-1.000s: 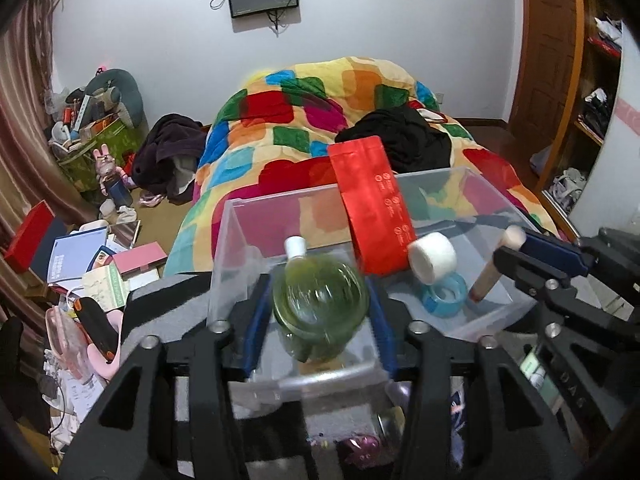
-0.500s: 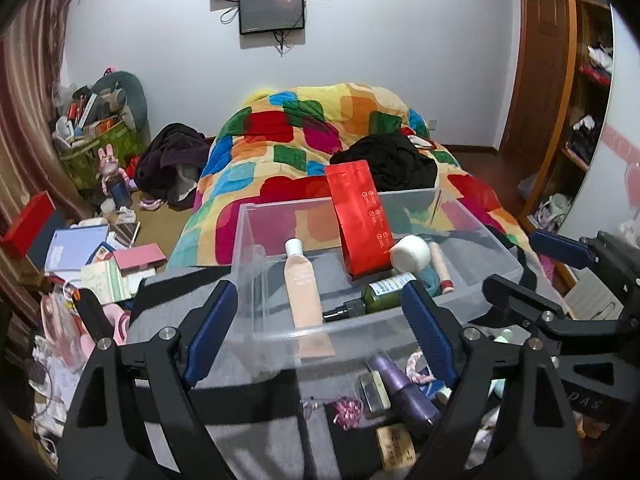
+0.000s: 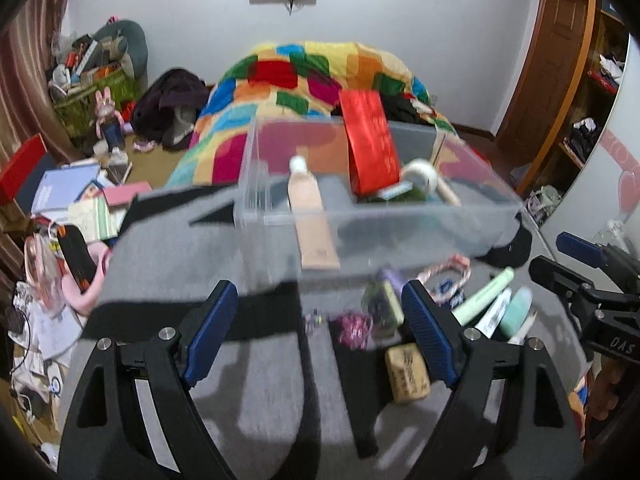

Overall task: Organize objects
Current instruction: 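Reach the left tool toward the small green box while the right tool grasps the white pen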

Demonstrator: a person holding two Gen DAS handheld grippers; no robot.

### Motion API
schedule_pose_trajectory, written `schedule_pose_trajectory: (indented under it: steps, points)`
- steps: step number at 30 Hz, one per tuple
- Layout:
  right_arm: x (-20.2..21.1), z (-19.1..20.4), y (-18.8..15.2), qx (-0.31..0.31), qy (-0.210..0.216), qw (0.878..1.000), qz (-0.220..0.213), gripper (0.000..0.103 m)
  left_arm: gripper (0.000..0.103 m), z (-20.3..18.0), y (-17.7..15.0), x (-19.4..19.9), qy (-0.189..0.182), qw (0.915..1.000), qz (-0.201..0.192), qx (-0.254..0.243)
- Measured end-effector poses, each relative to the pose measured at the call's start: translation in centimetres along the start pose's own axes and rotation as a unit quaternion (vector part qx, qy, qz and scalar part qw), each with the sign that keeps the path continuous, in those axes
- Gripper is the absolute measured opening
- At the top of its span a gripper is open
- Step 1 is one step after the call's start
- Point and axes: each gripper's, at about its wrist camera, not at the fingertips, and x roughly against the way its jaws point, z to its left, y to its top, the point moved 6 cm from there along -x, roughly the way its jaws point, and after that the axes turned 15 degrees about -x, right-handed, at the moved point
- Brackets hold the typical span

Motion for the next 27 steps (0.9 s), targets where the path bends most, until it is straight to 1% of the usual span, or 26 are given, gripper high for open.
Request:
schedule_pose_trajectory:
  steps: [3, 6, 8, 11, 13, 14, 15, 17, 20, 21, 22, 25, 26, 27]
  points:
    - [-0.5, -1.2, -1.8, -0.019, -0.005, 0.999, 0.027, 0.072, 0.084, -0.6, -1.9, -0.9, -0.009, 0.9997, 0.023, -0.001]
    - [-1.0, -2.0, -3.9, -0.050, -0.002, 0.997, 0.059, 0.072, 0.084, -1.3, -3.5, -1.4, -0.007, 0.9991, 0.041, -0.011]
    - [-1.2, -2.0, -5.1, -0.058, 0.001, 0.996, 0.071, 0.072, 0.084, -1.5, -3.8, -1.5, -0.007, 0.9989, 0.045, -0.015]
    - [-1.4, -1.6, -6.3, -0.070, 0.007, 0.994, 0.083, 0.072, 0.083, -1.7, -3.2, -1.6, -0.010, 0.9990, 0.041, -0.017]
    - [-1.6, -1.2, -6.8, -0.087, 0.020, 0.992, 0.093, 0.074, 0.077, -1.9, -2.3, -1.8, -0.018, 0.9991, 0.035, -0.016]
    - [-1.8, -1.0, -6.9, -0.094, 0.024, 0.991, 0.096, 0.076, 0.074, -2.1, -1.8, -2.0, -0.022, 0.9991, 0.032, -0.016]
    - [-1.9, -0.9, -6.8, -0.100, 0.020, 0.990, 0.093, 0.077, 0.069, -2.1, -1.5, -2.1, -0.024, 0.9991, 0.032, -0.015]
    - [-2.2, -0.6, -6.8, -0.102, 0.013, 0.991, 0.088, 0.079, 0.065, -2.2, -0.9, -2.8, -0.034, 0.9988, 0.034, -0.011]
    - [-2.5, -0.1, -7.0, -0.085, -0.005, 0.993, 0.078, 0.079, 0.056, -2.5, -0.7, -3.7, -0.041, 0.9983, 0.041, -0.010]
    - [-2.5, 0.0, -7.0, -0.078, -0.009, 0.994, 0.075, 0.079, 0.050, -2.5, -0.9, -4.0, -0.041, 0.9981, 0.045, -0.011]
    - [-2.5, 0.0, -7.0, -0.074, -0.010, 0.994, 0.073, 0.078, 0.047, -2.5, -1.1, -4.2, -0.041, 0.9979, 0.049, -0.012]
    - [-2.4, -0.4, -7.0, -0.066, -0.012, 0.995, 0.071, 0.072, 0.045, -2.3, -1.3, -3.9, -0.035, 0.9983, 0.045, -0.015]
    - [-2.3, -0.5, -7.1, -0.063, -0.015, 0.995, 0.070, 0.067, 0.045, -2.0, -1.5, -3.8, -0.031, 0.9984, 0.045, -0.015]
    - [-2.2, -0.7, -7.1, -0.057, -0.018, 0.996, 0.068, 0.064, 0.045, -1.9, -1.6, -3.8, -0.029, 0.9984, 0.046, -0.014]
